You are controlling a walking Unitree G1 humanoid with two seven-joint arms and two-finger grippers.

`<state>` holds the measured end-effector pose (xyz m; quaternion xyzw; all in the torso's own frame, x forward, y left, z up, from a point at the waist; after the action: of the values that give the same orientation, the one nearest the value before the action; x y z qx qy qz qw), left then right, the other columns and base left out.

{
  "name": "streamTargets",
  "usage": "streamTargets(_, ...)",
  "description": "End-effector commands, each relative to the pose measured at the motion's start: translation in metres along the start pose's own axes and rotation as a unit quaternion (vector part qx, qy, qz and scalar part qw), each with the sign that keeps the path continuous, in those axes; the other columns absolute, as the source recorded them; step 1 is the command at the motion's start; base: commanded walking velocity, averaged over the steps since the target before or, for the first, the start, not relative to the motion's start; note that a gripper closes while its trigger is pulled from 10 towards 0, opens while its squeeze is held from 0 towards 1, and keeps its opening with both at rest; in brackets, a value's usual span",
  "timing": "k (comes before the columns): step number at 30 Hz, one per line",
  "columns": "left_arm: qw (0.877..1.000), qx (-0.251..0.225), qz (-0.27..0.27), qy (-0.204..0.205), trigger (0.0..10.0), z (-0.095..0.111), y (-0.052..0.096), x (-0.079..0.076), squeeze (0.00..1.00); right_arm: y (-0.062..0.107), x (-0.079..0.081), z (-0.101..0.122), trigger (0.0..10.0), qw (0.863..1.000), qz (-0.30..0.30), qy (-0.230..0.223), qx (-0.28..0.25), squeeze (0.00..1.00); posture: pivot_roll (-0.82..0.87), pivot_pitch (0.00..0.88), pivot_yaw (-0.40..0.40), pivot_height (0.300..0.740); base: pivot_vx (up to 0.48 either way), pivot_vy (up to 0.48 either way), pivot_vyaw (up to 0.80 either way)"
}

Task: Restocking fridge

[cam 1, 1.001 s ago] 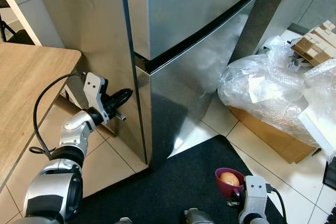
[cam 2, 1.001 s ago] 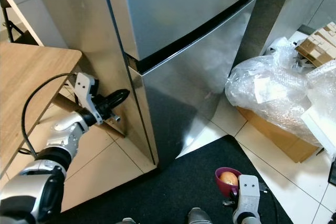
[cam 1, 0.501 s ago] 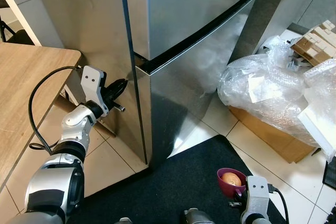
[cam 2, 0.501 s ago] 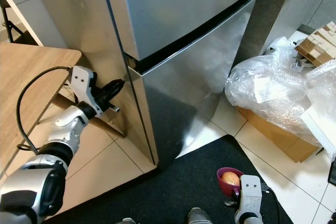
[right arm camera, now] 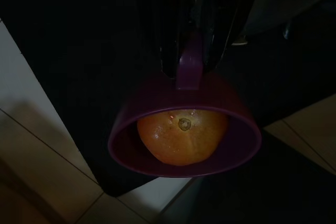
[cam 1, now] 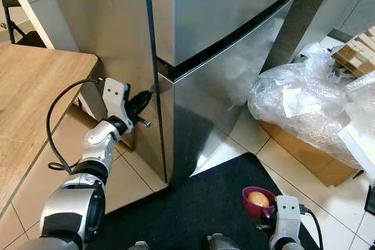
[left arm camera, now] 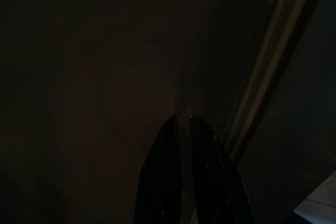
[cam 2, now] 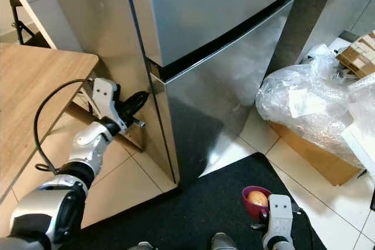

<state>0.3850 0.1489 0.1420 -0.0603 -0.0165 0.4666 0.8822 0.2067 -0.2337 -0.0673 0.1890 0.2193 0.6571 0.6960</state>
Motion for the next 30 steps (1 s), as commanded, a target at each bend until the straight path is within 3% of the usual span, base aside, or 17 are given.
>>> streamTargets(1, 1.0, 0.013, -0.018, 0.001, 10.0, -0.007, -0.008, -0.014, 0.0, 0.003, -0.004, -0.002, 10.0, 1.0, -0.004, 0.001, -0.002, 0.0, -0.2, 0.198, 0.008, 0.74, 0.0, 0.0, 0.0)
streamTargets(14, 0.996, 0.004, -0.083, 0.029, 10.0, -0.009, -0.019, -0.039, 0.0, 0.004, -0.003, -0.003, 10.0, 1.0, -0.004, 0.001, -0.002, 0.0, -0.2, 0.196, 0.015, 0.74, 0.0, 0.0, 0.0)
streamTargets(30, 0.993, 0.009, -0.112, 0.034, 10.0, -0.013, -0.027, -0.058, 0.0, 0.004, -0.003, -0.004, 10.0, 1.0, -0.006, 0.0, -0.002, 0.0, -0.2, 0.197, 0.022, 0.74, 0.0, 0.0, 0.0)
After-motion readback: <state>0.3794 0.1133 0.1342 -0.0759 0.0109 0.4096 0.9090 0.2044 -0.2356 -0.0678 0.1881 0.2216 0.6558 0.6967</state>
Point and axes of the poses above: a point about 5 cm out from each wrist's last joint towards the gripper, its own y axis pointing back from the gripper into the wrist, its own z axis along the axis of the wrist's last joint, x = y × z, the point moved 2 cm from there along -y, pointing out of the wrist towards the gripper, and after that the axes turned 4 degrees about y, right-handed, at the moved point
